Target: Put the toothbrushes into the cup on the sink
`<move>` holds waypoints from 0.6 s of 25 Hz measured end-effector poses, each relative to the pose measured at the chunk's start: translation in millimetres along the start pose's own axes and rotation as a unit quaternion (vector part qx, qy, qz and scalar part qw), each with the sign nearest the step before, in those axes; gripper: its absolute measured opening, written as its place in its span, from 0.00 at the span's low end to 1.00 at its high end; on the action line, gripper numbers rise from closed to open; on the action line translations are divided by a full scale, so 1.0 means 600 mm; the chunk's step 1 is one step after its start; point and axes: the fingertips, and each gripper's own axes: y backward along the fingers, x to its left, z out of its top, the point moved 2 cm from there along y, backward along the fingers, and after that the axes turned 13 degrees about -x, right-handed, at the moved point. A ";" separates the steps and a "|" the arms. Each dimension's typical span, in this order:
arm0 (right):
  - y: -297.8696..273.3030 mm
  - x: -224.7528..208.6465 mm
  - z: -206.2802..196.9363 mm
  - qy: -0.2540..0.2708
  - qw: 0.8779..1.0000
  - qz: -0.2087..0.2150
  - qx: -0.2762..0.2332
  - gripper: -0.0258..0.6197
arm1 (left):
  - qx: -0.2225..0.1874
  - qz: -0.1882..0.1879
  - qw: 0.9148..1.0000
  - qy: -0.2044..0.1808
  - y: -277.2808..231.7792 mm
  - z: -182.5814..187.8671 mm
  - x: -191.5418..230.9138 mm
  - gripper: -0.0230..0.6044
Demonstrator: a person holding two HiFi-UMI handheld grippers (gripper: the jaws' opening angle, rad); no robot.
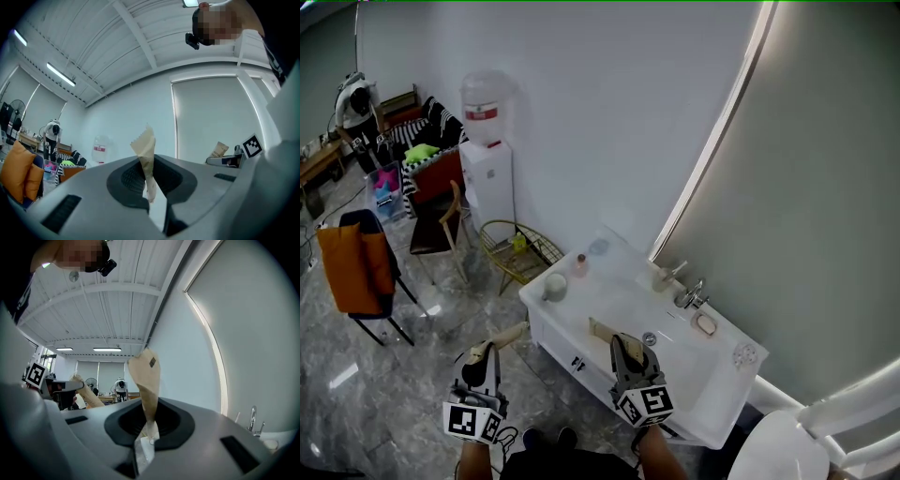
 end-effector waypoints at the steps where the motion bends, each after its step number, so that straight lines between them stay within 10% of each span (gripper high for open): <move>1: 0.001 -0.003 0.001 -0.002 1.000 0.002 -0.001 0.11 | 0.001 0.000 1.000 0.000 -0.001 -0.001 -0.006 0.11; 15: 0.013 -0.059 -0.004 -0.018 1.000 -0.002 -0.009 0.11 | 0.006 -0.014 1.000 -0.012 -0.030 -0.013 -0.054 0.11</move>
